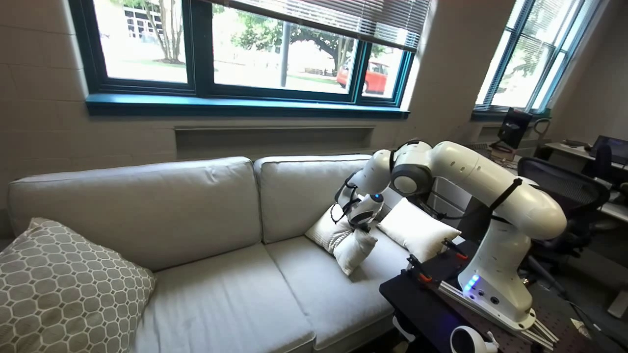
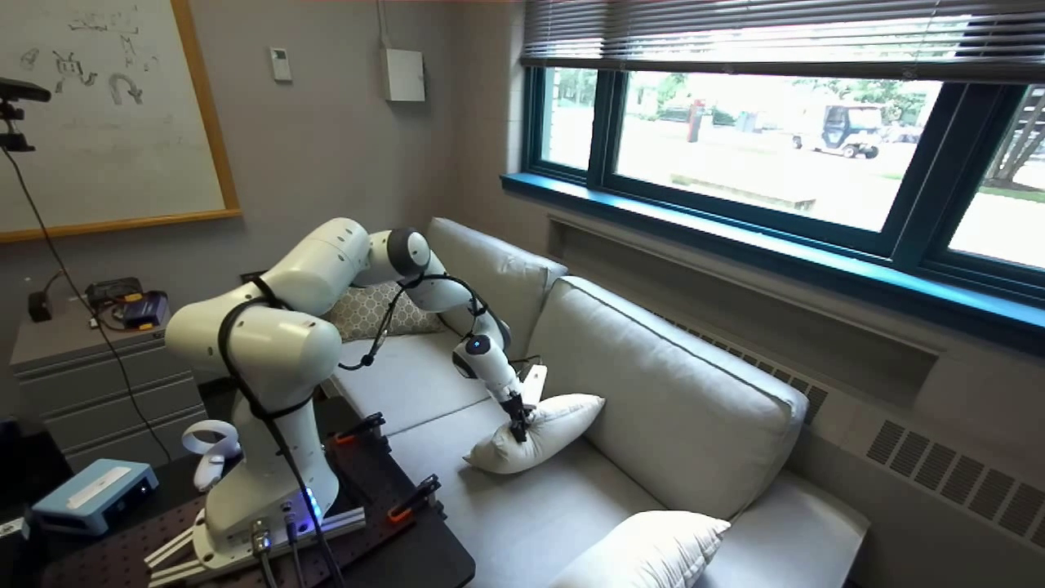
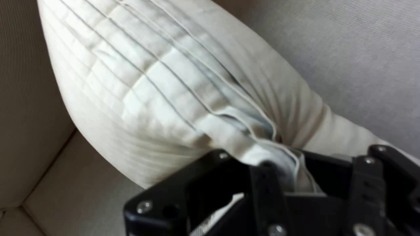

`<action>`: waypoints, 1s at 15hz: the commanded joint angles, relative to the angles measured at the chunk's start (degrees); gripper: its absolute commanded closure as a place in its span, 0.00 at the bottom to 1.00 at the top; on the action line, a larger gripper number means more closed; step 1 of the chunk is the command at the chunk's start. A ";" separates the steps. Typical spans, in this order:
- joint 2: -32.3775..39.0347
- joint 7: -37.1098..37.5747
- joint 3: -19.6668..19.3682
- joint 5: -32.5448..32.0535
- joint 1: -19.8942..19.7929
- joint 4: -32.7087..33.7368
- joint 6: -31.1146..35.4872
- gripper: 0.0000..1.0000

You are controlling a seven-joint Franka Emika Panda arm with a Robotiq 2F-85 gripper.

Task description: Take the pillows and move them to the right of the couch

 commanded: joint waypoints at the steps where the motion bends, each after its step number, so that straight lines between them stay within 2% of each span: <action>1: 4.63 1.03 -12.72 16.05 10.45 -5.98 -6.39 0.95; 3: 7.66 0.50 -17.92 25.84 16.36 -11.76 -10.59 0.95; 5: 10.90 -1.25 -20.88 35.40 21.55 -17.91 -13.94 0.95; 6: 13.85 10.48 -23.14 28.67 25.51 -21.03 -16.31 0.95; 7: 8.26 1.14 -21.14 29.04 19.52 -21.60 -13.83 0.95; 8: 9.65 2.43 -22.17 28.26 21.61 -24.14 -14.51 0.95; 12: 10.08 1.05 -24.99 27.68 22.70 -31.29 -16.30 0.95; 15: 11.48 0.58 -27.60 27.27 24.93 -36.52 -19.29 0.96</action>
